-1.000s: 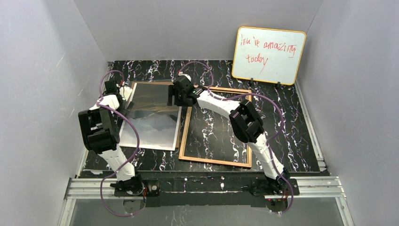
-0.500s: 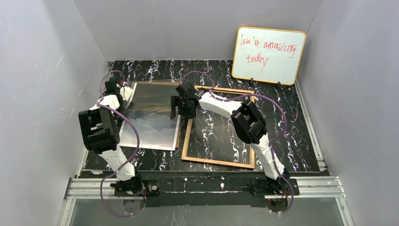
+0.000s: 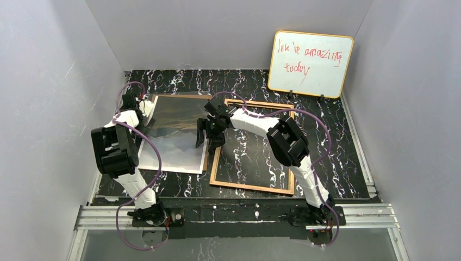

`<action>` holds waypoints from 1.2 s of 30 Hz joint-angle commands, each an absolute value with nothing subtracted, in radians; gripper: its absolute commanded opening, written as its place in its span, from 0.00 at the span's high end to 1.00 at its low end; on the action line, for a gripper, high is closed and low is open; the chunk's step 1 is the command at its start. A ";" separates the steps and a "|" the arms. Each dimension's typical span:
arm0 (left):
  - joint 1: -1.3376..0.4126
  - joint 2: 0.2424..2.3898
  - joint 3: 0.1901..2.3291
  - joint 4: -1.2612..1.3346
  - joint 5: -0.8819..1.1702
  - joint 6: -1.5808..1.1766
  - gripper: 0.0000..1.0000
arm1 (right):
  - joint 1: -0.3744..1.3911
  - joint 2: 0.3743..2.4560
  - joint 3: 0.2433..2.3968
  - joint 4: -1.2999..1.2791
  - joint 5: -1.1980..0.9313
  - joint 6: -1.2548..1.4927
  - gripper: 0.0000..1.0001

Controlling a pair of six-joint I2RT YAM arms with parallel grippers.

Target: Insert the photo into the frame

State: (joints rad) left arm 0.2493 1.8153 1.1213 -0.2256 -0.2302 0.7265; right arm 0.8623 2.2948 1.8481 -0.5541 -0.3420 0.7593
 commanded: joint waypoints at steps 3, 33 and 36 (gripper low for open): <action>0.237 1.900 1.025 -0.373 -0.132 0.703 0.02 | 0.863 2.225 1.818 -0.496 -0.440 0.812 0.23; 0.232 1.911 1.014 -0.372 -0.138 0.716 0.11 | 0.915 2.204 1.784 -0.565 -0.216 0.825 0.21; 0.232 1.914 1.016 -0.371 -0.137 0.715 0.11 | 0.929 2.214 1.784 -0.577 -0.180 0.821 0.20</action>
State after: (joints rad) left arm 0.2379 1.8042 1.0950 -0.1982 -0.2405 0.7479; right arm 0.9077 2.1975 1.7599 -0.5110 -0.2489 0.8516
